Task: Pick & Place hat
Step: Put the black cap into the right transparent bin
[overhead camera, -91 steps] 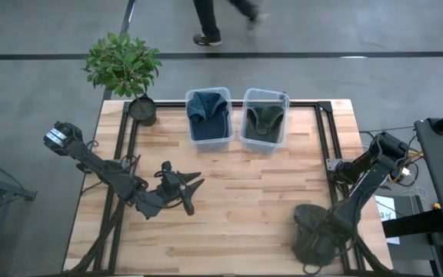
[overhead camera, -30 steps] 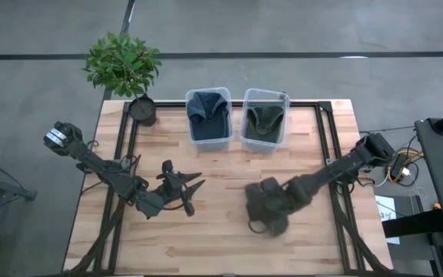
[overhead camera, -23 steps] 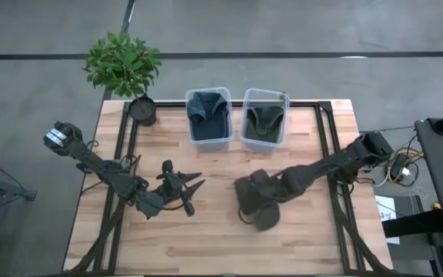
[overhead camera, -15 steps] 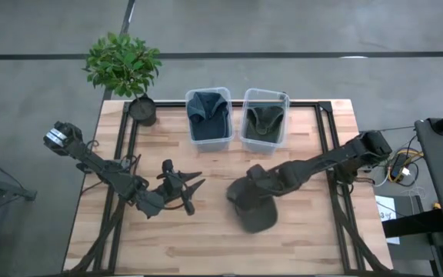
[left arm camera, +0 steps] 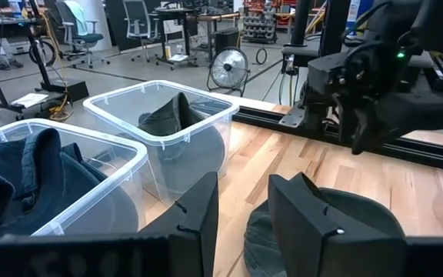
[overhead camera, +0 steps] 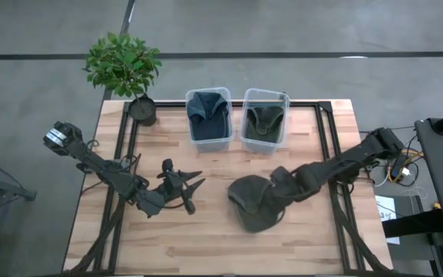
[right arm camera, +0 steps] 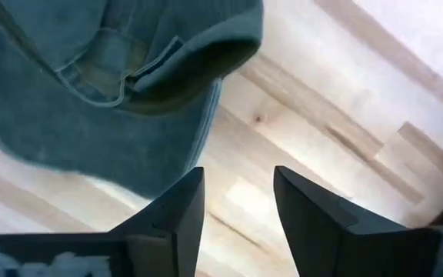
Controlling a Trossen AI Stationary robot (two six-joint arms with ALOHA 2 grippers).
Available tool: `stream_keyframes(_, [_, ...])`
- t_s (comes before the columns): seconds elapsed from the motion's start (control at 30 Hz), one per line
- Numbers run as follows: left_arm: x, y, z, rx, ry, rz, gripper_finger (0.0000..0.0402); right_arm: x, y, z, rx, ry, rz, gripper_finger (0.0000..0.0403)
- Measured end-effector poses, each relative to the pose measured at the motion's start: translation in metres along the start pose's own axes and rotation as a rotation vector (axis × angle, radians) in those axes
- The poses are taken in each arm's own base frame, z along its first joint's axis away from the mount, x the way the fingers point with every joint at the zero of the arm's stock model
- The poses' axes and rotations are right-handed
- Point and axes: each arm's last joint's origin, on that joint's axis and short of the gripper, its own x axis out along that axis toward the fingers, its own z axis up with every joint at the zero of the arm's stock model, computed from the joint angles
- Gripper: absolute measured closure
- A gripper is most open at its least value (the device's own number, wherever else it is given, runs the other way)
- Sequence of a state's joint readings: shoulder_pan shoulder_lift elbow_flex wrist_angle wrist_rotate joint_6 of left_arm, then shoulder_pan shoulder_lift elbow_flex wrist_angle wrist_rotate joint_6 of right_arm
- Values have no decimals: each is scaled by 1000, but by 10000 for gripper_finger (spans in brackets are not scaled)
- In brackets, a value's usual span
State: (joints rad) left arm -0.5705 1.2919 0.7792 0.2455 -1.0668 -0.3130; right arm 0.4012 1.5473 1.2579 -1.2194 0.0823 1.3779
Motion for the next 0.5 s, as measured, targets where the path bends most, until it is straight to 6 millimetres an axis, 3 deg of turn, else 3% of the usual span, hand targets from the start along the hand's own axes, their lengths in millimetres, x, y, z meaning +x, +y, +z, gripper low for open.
stream_keyframes(0.17, [0, 0, 0, -8, 0, 1, 294, 4, -8, -10, 15, 10, 47, 235])
stream_keyframes(0.5, [0, 0, 0, -47, -1, 2, 294, 40, -19, -14, 62, 7, 187, 169])
